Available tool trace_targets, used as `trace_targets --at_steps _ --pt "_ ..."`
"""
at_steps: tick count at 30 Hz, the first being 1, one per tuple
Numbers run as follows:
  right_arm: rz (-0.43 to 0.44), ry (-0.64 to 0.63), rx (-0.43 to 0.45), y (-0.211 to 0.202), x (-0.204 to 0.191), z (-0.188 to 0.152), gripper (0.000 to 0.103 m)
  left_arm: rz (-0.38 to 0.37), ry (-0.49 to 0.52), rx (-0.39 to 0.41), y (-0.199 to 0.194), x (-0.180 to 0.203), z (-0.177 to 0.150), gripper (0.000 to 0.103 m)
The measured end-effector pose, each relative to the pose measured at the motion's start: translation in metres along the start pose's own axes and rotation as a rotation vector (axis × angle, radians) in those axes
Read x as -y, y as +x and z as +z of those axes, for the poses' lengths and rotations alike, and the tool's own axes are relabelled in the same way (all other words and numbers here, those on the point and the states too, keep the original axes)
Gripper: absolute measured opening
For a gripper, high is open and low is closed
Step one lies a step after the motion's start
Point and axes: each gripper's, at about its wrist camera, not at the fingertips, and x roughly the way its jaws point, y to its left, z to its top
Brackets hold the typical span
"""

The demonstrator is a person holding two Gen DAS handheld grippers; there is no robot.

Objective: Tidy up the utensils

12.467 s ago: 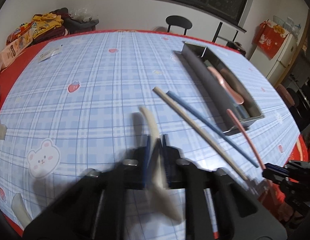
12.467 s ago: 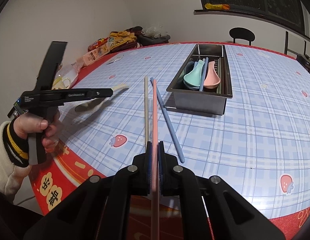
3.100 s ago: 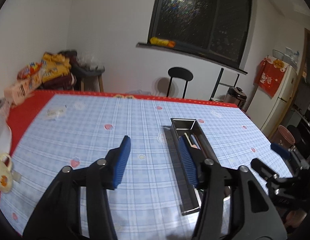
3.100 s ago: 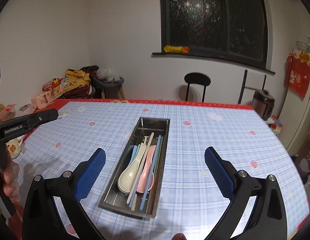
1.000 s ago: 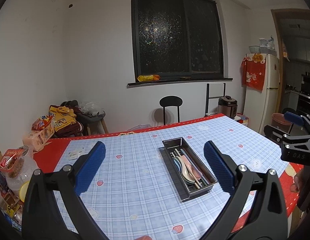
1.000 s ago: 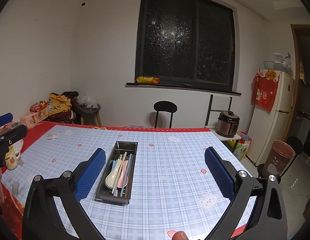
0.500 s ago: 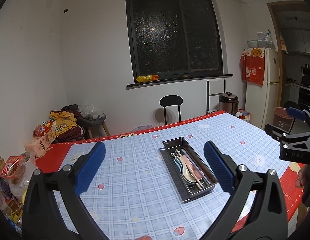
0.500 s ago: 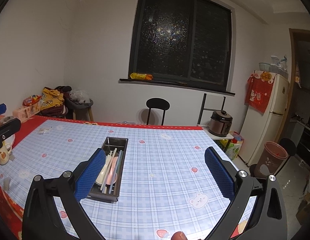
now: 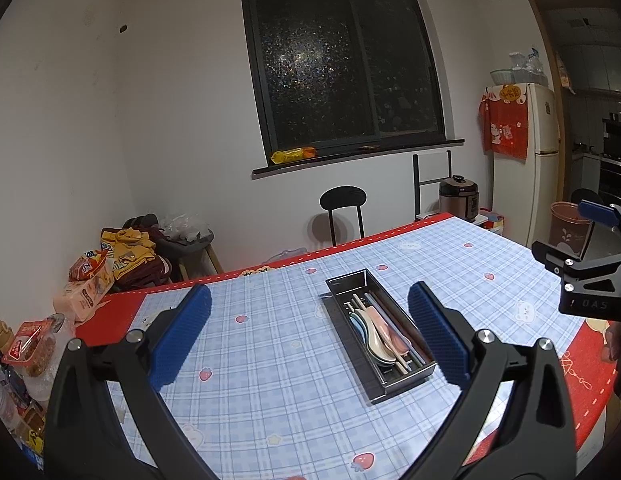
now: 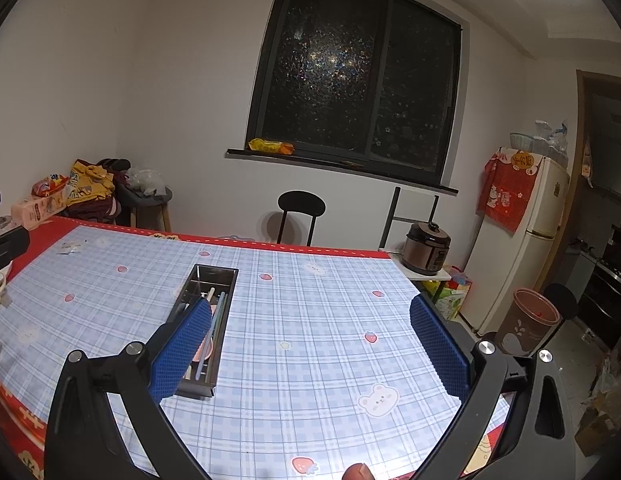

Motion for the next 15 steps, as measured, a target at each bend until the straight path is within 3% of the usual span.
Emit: trace_targets --at_steps 15 --pt "-0.001 0.000 -0.001 0.0008 0.0003 0.0009 0.097 0.010 -0.019 -0.007 0.0017 -0.0055 -0.0014 0.097"
